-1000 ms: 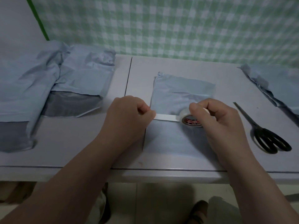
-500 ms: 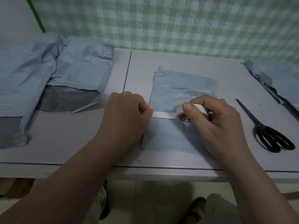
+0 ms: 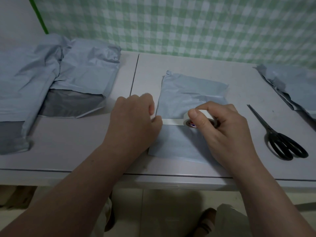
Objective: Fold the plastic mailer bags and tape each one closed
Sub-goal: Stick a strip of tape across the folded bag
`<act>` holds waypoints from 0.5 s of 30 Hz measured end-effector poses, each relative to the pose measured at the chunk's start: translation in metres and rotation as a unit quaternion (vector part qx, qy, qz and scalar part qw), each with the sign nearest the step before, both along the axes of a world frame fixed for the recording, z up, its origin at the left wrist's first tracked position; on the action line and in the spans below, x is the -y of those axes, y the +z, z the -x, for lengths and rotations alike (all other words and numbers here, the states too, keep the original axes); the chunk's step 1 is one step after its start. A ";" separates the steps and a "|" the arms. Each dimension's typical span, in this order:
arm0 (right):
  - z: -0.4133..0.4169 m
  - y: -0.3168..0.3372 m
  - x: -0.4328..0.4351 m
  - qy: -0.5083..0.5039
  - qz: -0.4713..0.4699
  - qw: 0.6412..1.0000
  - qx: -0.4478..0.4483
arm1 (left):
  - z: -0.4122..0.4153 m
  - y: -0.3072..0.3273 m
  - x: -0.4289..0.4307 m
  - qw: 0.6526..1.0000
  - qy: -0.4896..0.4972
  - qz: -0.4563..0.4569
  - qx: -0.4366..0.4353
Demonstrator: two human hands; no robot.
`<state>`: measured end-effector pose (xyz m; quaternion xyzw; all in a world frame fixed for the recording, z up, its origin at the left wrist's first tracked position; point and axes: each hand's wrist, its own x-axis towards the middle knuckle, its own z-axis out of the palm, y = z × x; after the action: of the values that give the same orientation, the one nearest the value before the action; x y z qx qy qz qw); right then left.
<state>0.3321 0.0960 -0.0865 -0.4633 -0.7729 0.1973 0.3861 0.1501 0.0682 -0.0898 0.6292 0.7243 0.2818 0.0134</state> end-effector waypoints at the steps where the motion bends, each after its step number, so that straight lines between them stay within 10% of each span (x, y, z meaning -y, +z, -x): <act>1: 0.000 0.000 0.000 0.000 0.001 1.000 -0.001 | 0.000 0.001 0.001 1.000 0.003 -0.003 0.012; 15: -0.001 0.001 -0.001 0.018 -0.013 1.000 0.000 | -0.027 -0.002 0.036 0.993 -0.100 -0.052 -0.028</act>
<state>0.3327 0.0973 -0.0860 -0.4446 -0.7834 0.1940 0.3884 0.1770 0.0327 -0.0917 0.7059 0.6421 0.2988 -0.0119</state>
